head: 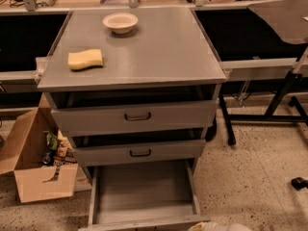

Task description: Close bottom drawer

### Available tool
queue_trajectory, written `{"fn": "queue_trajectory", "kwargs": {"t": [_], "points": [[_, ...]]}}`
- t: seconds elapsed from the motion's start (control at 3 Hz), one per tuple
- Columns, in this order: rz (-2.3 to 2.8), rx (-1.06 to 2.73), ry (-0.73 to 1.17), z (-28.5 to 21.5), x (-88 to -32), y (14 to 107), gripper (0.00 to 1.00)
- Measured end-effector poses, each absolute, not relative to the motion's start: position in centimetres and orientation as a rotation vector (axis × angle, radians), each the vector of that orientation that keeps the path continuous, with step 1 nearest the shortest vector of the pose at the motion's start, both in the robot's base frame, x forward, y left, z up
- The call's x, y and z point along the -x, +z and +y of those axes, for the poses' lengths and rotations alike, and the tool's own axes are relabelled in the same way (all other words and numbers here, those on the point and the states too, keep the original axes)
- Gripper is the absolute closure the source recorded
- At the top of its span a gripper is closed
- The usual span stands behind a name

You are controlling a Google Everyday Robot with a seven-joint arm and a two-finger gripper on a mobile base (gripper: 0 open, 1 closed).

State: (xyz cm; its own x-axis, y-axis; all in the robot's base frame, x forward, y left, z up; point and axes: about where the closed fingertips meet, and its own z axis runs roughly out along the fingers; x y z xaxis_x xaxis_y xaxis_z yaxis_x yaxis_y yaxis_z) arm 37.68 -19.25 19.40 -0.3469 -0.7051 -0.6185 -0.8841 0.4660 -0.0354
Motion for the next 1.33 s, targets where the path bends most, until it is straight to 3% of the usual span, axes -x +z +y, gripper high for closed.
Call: {"fn": "queue_trajectory", "kwargs": {"t": [0.33,1.33], "points": [[2.157,1.33,0.39,-19.3,-38.3,17.9,0.97],[2.028,1.484,0.361,-17.6,-41.0,16.5,1.0]]}}
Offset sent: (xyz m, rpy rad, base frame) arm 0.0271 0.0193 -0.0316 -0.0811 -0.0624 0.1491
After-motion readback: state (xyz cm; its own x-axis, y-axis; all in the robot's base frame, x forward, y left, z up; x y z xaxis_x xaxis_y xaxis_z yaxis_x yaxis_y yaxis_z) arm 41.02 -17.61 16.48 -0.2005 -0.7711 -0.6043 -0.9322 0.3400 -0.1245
